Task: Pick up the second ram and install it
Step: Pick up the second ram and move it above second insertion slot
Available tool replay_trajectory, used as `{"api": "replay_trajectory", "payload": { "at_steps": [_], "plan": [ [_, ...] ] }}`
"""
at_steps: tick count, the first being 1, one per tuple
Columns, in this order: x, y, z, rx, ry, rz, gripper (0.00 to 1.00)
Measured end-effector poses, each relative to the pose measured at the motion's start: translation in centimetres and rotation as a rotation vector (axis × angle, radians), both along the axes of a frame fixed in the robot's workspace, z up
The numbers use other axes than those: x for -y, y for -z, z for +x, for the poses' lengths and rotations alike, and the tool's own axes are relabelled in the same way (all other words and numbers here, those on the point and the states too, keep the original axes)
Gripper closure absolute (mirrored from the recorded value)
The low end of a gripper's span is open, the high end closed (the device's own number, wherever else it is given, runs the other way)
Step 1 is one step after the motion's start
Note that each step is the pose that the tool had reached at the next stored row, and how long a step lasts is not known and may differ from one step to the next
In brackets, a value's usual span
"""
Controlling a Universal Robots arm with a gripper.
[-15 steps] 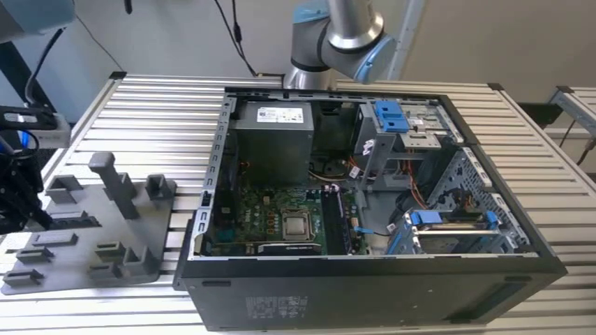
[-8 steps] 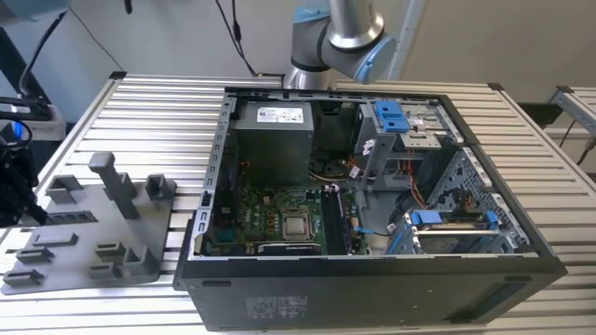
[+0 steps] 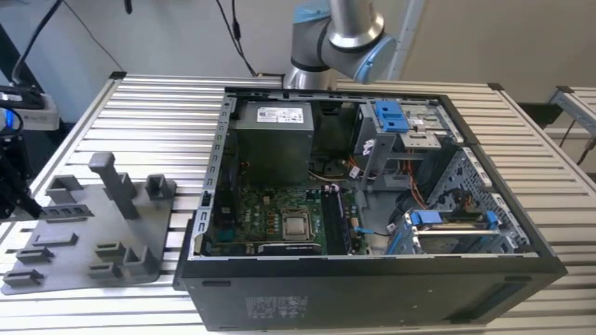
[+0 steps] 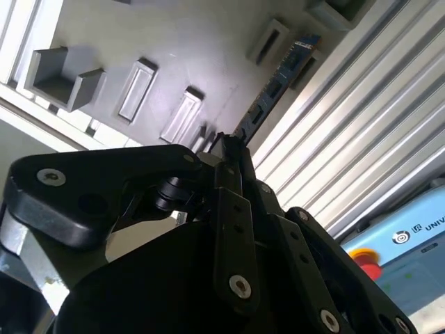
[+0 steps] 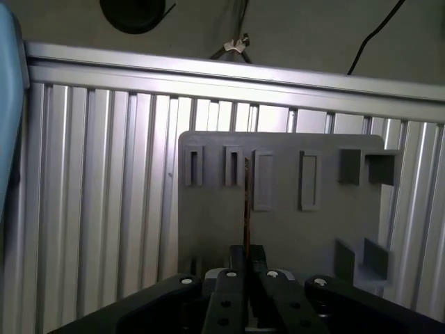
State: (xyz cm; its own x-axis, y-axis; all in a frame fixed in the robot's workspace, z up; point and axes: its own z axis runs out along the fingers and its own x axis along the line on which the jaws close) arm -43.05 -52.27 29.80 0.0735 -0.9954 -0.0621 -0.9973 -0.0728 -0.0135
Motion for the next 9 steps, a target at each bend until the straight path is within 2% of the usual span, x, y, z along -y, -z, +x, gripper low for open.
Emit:
{"api": "replay_trajectory", "payload": {
  "at_steps": [9],
  "plan": [
    [0.00,-2.10,0.00,0.0000,0.000,0.0001,0.86]
  ]
}}
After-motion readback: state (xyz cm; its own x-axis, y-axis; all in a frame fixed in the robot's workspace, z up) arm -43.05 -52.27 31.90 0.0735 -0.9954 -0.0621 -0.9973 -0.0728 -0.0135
